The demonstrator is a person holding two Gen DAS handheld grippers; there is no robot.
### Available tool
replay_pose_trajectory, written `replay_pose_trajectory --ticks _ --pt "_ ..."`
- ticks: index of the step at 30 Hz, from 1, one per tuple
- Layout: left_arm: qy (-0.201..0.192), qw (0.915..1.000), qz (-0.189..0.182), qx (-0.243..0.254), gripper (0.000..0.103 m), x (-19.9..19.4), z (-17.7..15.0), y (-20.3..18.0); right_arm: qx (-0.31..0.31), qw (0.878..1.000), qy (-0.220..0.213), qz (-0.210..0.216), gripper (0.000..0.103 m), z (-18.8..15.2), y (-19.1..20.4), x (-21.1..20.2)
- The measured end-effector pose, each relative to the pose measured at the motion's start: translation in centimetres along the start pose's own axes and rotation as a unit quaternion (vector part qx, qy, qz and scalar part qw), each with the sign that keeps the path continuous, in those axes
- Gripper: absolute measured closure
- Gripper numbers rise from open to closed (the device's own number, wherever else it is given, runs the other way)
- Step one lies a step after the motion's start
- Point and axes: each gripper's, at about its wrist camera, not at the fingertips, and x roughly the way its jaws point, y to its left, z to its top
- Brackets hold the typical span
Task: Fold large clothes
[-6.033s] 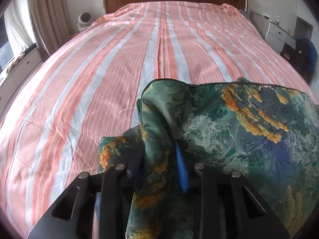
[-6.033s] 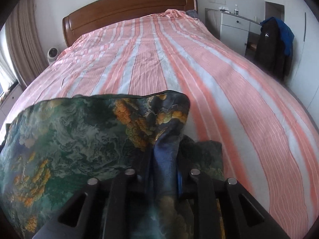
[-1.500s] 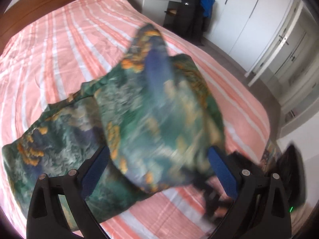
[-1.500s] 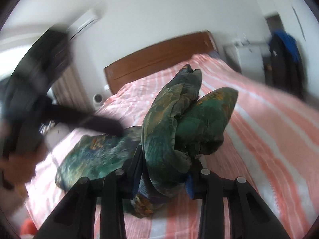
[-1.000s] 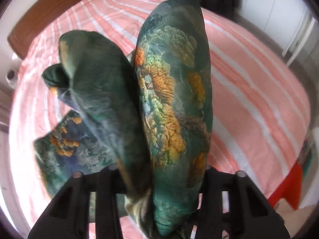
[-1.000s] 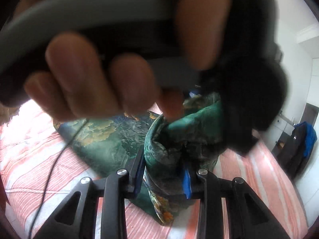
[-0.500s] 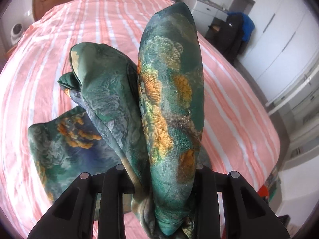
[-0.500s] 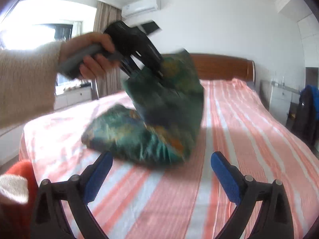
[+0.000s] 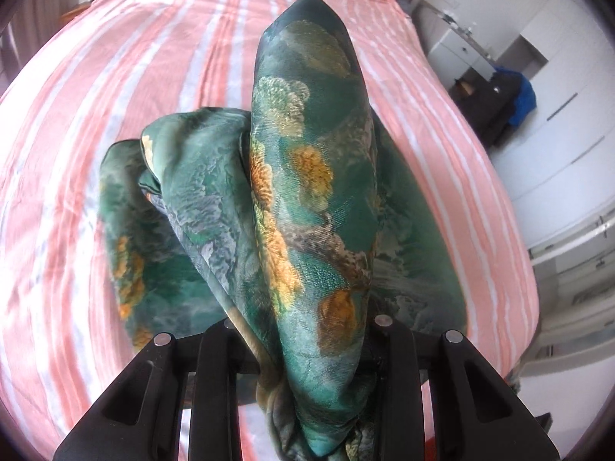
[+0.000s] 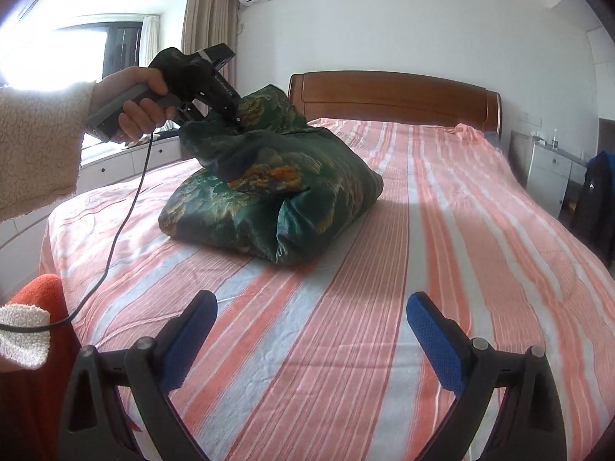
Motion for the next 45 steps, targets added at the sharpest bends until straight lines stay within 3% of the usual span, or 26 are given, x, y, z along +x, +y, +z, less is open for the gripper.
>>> replay_pose_trajectory --ticks 5,23,31,34,38,40,42,43,45 --pt "0.004 0.9997 0.008 -0.024 0.073 1.0 -0.5 2.3 -0.003 1.000 0.007 0.005 0.005 -0.4 0.8 0.3" --pt "0.019 0.9990 0.017 -0.038 0.071 2.4 -1.2 3.7 -0.005 1.000 0.028 0.013 0.005 -0.9 1.2 1.0" --pt "0.019 0.9992 0.011 -0.034 0.070 3.2 -1.7 4.2 0.034 0.998 0.048 0.031 0.005 -0.5 0.2 2.2" --pt "0.021 0.9991 0.005 -0.037 0.070 3.7 -1.9 4.8 0.054 0.997 0.050 0.029 0.005 0.7 -1.5 2.9" --pt "0.017 0.9991 -0.007 -0.039 0.069 4.1 -2.2 5.6 0.106 0.994 0.016 0.026 0.005 6.3 -5.4 4.6" --pt "0.016 0.9990 -0.016 -0.039 0.069 4.1 -2.3 5.9 0.128 0.990 0.006 0.052 0.005 9.8 -6.6 6.1" --pt "0.016 0.9987 -0.028 -0.040 0.069 4.1 -2.3 6.5 0.143 0.983 0.011 0.119 0.005 13.4 -6.6 9.0" --pt "0.016 0.9984 -0.035 -0.042 0.069 4.1 -2.3 6.9 0.149 0.976 0.024 0.156 0.005 14.6 -6.3 10.6" --pt "0.013 0.9975 -0.050 -0.049 0.069 4.0 -2.5 7.7 0.182 0.951 0.059 0.244 0.005 16.3 -5.5 15.0"
